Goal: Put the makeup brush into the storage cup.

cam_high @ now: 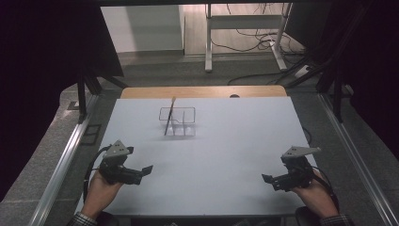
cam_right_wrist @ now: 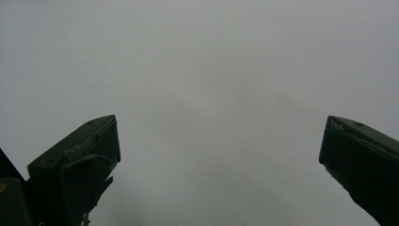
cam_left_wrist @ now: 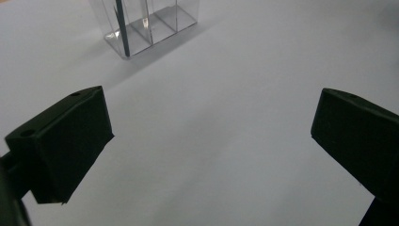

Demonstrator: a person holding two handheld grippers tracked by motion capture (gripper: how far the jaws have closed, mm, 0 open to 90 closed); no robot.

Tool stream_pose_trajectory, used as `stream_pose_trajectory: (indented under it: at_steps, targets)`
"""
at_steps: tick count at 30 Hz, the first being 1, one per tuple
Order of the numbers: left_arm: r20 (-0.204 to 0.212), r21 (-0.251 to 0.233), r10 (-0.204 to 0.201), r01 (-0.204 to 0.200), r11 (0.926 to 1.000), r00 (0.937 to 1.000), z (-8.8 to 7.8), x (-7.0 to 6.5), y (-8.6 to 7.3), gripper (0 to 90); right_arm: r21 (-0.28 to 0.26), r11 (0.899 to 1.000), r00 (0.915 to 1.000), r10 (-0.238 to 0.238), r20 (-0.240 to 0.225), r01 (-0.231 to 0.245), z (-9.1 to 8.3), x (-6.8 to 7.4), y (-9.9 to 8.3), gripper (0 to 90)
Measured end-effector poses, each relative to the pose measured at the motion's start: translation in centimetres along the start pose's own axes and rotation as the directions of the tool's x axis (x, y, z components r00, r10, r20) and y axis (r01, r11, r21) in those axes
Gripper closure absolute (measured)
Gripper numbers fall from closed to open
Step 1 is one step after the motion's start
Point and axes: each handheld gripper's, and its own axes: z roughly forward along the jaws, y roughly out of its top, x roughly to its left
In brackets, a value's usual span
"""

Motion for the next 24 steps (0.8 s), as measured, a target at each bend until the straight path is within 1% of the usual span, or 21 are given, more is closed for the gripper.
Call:
stream_pose_trajectory:
  at_steps: [5, 24]
  targets:
    - [-0.019, 0.006, 0.003, -0.003, 1.0000, 0.9998, -0.5, 0.0, -0.5, 0.0, 0.002, 1.000, 1.0000, 0.002, -0.001, -0.002, 0.0, 0.0, 0.0, 0.0]
    - [-0.059, 0.022, -0.025, 0.026, 0.9994, 0.9979, -2.2, 0.5, -2.3, 0.0, 0.007, 1.000, 1.0000, 0.002, -0.002, -0.002, 0.0, 0.1, 0.0, 0.0]
